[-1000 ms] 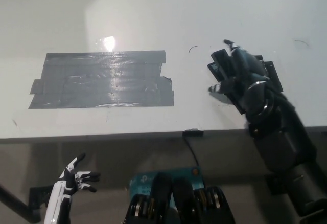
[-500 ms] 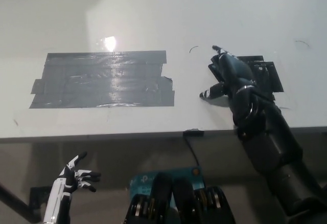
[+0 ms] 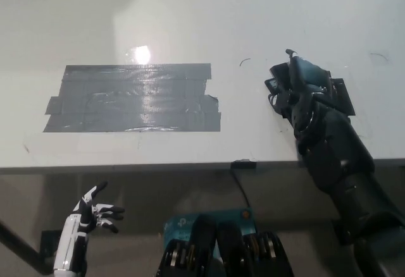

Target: A stapler is kept on the black spot marked on the desk infront of the robot. The robot picks up the stapler using its right hand and passes it to a person

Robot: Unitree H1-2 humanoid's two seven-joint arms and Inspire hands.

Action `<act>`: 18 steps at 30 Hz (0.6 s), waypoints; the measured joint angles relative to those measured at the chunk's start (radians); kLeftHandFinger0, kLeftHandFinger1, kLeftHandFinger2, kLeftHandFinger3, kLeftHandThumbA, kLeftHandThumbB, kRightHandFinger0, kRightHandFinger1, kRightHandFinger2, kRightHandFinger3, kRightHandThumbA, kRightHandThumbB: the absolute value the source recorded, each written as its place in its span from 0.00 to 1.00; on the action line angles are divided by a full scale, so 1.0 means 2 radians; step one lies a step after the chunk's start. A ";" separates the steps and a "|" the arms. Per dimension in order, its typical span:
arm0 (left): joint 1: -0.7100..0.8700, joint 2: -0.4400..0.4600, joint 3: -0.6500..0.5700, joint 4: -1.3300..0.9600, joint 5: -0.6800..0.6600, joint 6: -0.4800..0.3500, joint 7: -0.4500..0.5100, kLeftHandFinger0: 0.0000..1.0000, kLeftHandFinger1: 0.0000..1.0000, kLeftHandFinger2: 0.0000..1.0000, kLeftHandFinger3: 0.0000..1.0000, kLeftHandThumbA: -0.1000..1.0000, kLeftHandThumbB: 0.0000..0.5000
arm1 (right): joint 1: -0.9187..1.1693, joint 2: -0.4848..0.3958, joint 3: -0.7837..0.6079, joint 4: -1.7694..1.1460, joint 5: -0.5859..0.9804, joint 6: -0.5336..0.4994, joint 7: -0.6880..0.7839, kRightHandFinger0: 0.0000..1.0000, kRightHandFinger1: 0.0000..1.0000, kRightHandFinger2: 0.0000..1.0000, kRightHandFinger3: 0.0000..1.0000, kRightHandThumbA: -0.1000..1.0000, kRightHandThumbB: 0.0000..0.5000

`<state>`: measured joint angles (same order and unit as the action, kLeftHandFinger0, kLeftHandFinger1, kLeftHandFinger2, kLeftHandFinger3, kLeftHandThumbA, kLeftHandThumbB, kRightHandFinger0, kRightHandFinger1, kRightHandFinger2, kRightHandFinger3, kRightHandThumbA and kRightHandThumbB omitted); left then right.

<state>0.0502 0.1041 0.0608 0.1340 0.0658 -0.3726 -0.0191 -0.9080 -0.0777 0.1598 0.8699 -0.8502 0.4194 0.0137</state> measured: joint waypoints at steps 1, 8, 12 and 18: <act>0.000 0.000 0.000 0.000 0.000 0.000 0.000 0.37 0.47 0.49 0.86 1.00 0.81 | 0.000 0.000 0.000 0.000 0.002 0.000 -0.002 0.83 0.88 0.93 1.00 0.85 0.05; -0.002 0.000 0.000 0.000 -0.001 0.000 0.000 0.35 0.45 0.50 0.87 1.00 0.83 | 0.005 0.000 -0.003 -0.006 0.024 -0.001 -0.017 0.04 0.04 0.17 0.83 0.83 0.05; -0.003 0.000 0.000 0.000 -0.002 0.001 0.000 0.32 0.41 0.49 0.88 1.00 0.82 | 0.011 0.001 -0.035 -0.023 0.057 -0.007 -0.019 0.00 0.00 0.00 0.03 0.83 0.04; -0.003 0.000 0.000 0.001 -0.005 0.002 0.000 0.27 0.36 0.46 0.88 1.00 0.81 | 0.014 0.001 -0.108 -0.043 0.130 -0.009 0.002 0.00 0.00 0.00 0.13 0.78 0.07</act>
<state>0.0445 0.1038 0.0611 0.1365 0.0563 -0.3685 -0.0191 -0.8806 -0.0758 -0.0562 0.7844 -0.5897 0.4021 0.0185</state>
